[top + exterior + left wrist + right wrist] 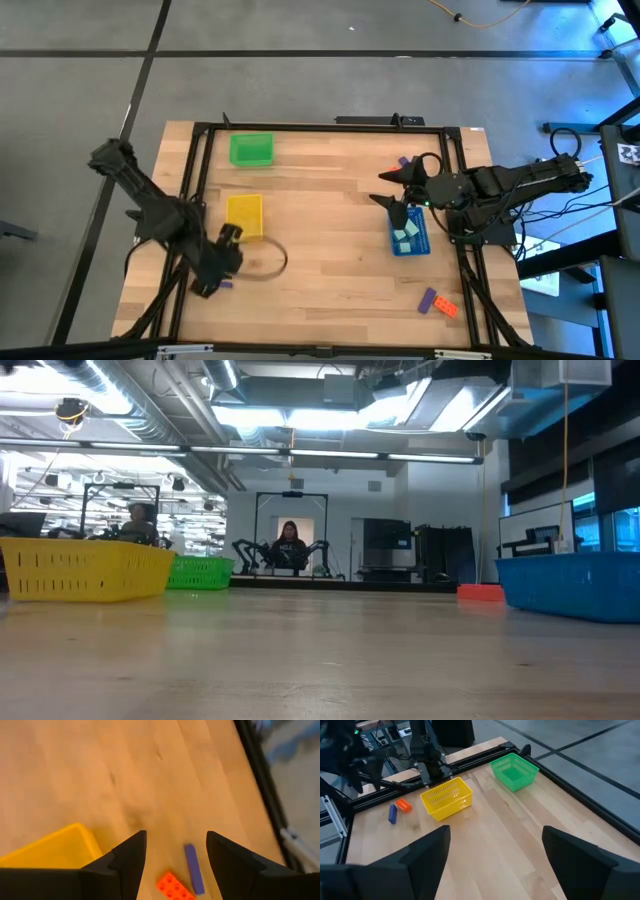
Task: Sort & place blocks by color
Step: Put the bottom left violet block into the green bin
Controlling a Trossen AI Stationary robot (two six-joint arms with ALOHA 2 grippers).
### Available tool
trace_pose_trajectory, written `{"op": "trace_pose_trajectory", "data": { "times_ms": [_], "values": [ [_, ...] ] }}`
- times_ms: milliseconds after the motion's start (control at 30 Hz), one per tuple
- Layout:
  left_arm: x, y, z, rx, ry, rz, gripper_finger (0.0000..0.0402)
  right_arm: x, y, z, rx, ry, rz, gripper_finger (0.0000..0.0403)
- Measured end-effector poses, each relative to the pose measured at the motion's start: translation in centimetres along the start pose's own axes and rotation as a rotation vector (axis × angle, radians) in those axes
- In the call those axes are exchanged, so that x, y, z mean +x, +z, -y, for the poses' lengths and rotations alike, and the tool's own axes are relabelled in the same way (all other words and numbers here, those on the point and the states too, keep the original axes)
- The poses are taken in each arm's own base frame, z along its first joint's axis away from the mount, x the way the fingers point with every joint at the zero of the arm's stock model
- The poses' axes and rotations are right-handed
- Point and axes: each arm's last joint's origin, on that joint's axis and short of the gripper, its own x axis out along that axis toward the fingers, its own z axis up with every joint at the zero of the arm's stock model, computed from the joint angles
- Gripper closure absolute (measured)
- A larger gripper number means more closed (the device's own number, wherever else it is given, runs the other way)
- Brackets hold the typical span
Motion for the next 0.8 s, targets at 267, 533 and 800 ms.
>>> {"op": "trace_pose_trajectory", "data": {
  "times_ms": [267,533,800],
  "values": [
    [4.8,-1.2,4.6,0.048,0.044,-0.178,0.0202,0.0,0.0,0.0,0.001,0.000,0.000,0.0085],
    [8.1,-3.9,5.3,-0.056,0.060,-0.201,0.0202,0.0,0.0,0.0,0.001,0.000,0.000,0.0085],
    [10.3,-5.7,4.4,-0.044,0.040,-0.204,0.0202,0.0,0.0,0.0,0.004,0.000,0.001,0.0085]
  ]
}}
